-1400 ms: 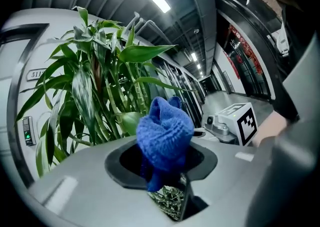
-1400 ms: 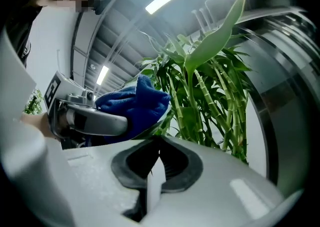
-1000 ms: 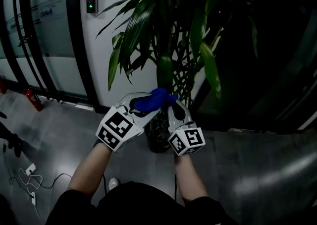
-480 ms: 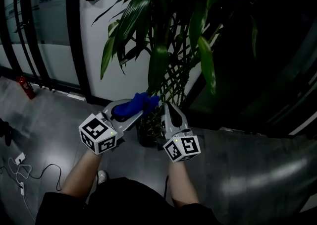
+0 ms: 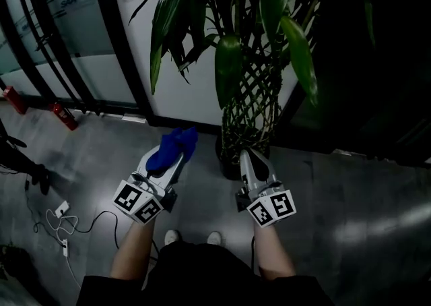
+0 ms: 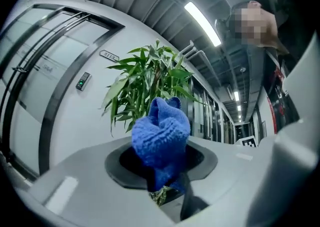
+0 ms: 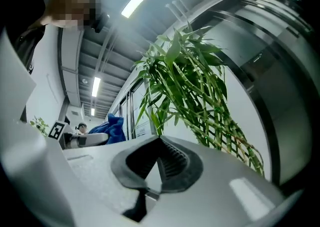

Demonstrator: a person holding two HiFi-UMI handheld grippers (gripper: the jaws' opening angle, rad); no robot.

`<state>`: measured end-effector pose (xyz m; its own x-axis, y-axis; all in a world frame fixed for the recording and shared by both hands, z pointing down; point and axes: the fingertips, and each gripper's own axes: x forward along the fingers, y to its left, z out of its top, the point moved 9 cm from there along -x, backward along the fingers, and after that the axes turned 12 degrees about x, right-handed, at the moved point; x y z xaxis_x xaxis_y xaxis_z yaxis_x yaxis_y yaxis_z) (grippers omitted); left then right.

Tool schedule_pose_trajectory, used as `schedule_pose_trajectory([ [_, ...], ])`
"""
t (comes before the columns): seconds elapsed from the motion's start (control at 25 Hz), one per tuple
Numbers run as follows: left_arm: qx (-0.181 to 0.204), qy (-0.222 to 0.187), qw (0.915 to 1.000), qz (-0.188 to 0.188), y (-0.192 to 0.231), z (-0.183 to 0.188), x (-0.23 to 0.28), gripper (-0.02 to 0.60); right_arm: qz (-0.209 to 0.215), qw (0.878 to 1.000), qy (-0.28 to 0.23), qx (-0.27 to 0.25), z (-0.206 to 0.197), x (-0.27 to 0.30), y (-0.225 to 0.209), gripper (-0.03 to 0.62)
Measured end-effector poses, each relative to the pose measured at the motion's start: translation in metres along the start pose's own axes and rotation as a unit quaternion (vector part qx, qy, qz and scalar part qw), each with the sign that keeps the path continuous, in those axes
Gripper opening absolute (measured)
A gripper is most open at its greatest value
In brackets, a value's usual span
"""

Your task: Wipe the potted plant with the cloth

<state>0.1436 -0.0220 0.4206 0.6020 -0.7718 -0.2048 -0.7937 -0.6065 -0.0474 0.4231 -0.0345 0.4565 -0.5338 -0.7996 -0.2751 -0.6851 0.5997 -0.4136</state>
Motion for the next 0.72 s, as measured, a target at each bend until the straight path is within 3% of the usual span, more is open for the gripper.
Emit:
schedule_pose_trajectory([
  [0.28, -0.021, -0.006, 0.9997, 0.014, 0.015, -0.004, -0.054, 0.152, -0.048, 0.998, -0.029, 0.008, -0.01, -0.015, 0.019, 0.003],
  [0.52, -0.041, 0.004, 0.9987, 0.028, 0.042, 0.013, -0.131, 0.152, -0.043, 0.999, 0.0, -0.015, -0.044, -0.013, 0.097, 0.003],
  [0.72, -0.039, -0.007, 0.9986, 0.034, 0.048, 0.019, -0.191, 0.15, -0.077, 0.997, 0.007, -0.021, -0.058, -0.044, 0.152, 0.003],
])
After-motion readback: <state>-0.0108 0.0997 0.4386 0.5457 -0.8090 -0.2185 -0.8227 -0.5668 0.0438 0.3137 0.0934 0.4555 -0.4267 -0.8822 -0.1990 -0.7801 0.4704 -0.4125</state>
